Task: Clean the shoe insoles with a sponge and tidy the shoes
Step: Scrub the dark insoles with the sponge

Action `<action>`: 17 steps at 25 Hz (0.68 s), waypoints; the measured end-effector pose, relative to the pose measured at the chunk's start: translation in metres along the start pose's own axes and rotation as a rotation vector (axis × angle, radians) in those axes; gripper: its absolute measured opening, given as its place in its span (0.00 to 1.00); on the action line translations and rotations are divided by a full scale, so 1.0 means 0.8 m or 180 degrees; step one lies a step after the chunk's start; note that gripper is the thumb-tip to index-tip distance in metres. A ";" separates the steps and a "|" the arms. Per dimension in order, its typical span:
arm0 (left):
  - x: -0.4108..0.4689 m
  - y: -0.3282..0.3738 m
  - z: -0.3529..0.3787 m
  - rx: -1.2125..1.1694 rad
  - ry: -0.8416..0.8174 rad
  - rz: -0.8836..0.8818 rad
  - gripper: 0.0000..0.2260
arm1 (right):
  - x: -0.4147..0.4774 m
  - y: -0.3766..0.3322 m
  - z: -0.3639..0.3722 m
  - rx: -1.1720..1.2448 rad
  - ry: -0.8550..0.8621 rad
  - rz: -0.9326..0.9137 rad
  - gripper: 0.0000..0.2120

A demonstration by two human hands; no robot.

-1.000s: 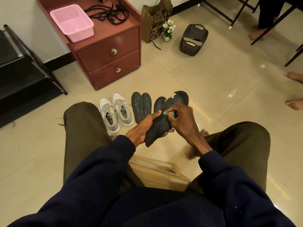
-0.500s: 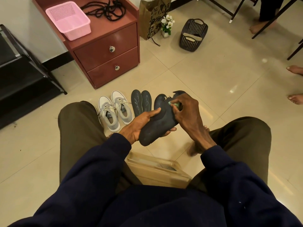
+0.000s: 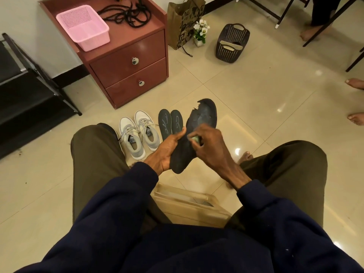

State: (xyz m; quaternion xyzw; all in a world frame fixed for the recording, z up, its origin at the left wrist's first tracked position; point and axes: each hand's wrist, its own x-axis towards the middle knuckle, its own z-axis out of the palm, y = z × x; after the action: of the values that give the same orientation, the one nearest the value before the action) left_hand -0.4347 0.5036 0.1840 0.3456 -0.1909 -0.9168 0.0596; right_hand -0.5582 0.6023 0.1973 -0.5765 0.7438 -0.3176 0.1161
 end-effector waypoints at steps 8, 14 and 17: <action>0.003 -0.002 0.000 -0.0122 0.0025 0.0019 0.19 | 0.002 0.033 -0.010 -0.0368 0.0519 0.0320 0.08; 0.003 0.001 -0.004 -0.0235 0.0021 0.0021 0.18 | 0.009 0.013 -0.002 -0.0438 0.0177 -0.0222 0.07; 0.005 -0.001 -0.002 -0.0145 0.0054 -0.0013 0.21 | 0.003 0.029 -0.017 -0.0476 0.0475 0.0253 0.08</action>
State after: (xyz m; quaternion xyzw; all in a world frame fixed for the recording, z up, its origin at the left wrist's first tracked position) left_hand -0.4365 0.5030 0.1798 0.3523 -0.1688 -0.9181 0.0672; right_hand -0.5846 0.6075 0.1939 -0.5283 0.7943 -0.2985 0.0296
